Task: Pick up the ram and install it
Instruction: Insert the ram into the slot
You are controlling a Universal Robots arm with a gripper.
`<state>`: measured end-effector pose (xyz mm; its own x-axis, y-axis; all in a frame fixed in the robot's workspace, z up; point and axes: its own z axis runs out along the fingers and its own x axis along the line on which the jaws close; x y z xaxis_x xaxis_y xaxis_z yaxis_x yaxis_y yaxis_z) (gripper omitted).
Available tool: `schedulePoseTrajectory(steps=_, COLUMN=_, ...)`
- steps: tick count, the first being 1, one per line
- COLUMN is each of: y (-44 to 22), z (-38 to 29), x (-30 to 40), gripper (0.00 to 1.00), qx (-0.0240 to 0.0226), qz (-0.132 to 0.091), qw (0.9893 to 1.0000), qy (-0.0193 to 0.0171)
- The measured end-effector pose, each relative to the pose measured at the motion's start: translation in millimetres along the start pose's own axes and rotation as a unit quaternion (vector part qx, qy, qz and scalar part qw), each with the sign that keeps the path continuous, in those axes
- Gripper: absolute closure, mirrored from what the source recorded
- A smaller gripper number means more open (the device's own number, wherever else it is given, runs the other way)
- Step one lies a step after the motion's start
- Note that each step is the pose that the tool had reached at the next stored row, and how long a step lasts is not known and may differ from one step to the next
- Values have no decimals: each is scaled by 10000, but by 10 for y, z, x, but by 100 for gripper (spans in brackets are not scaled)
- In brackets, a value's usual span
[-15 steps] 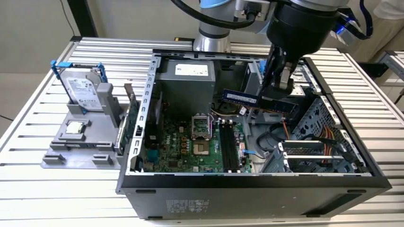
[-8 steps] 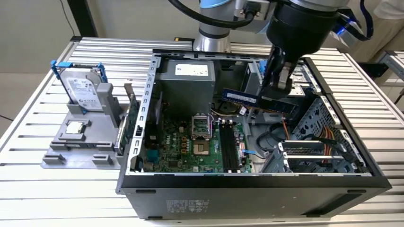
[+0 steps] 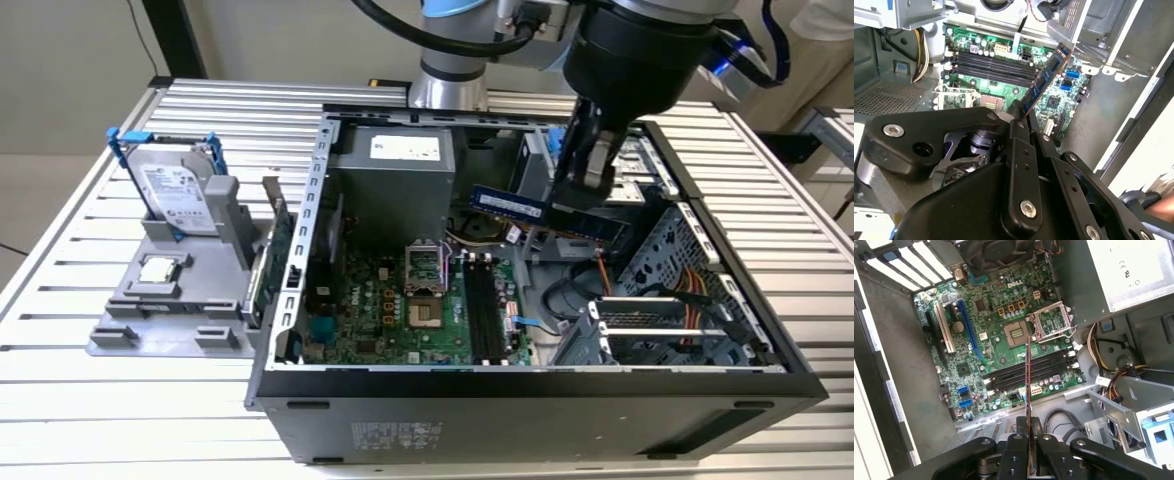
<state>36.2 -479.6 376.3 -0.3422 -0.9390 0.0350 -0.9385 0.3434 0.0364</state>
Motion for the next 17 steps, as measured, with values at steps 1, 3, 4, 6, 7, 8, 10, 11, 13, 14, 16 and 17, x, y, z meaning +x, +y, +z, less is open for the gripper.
schedulePoseTrajectory(steps=1, y=0, z=0, x=0, gripper=100, qx=-1, qz=19, qw=10000, qy=-1)
schedulePoseTrajectory(steps=3, y=0, z=0, x=0, gripper=100, qx=-2, qz=61, qw=10000, qy=-2)
schedulePoseTrajectory(steps=4, y=0, z=0, x=0, gripper=100, qx=-3, qz=80, qw=10000, qy=-3)
schedulePoseTrajectory(steps=6, y=0, z=0, x=0, gripper=100, qx=-4, qz=122, qw=9999, qy=-4)
schedulePoseTrajectory(steps=7, y=0, z=0, x=0, gripper=100, qx=-5, qz=144, qw=9999, qy=-6)
schedulePoseTrajectory(steps=8, y=0, z=0, x=0, gripper=100, qx=-6, qz=166, qw=9999, qy=-6)
schedulePoseTrajectory(steps=10, y=0, z=0, x=0, gripper=100, qx=-7, qz=207, qw=9998, qy=-8)
schedulePoseTrajectory(steps=11, y=0, z=0, x=0, gripper=100, qx=-8, qz=229, qw=9997, qy=-8)
schedulePoseTrajectory(steps=13, y=0, z=0, x=0, gripper=100, qx=-9, qz=269, qw=9996, qy=-10)
schedulePoseTrajectory(steps=14, y=0, z=0, x=0, gripper=100, qx=-10, qz=290, qw=9996, qy=-11)
schedulePoseTrajectory(steps=16, y=0, z=0, x=0, gripper=100, qx=-12, qz=330, qw=9995, qy=-12)
schedulePoseTrajectory(steps=17, y=0, z=0, x=0, gripper=100, qx=-12, qz=351, qw=9994, qy=-13)
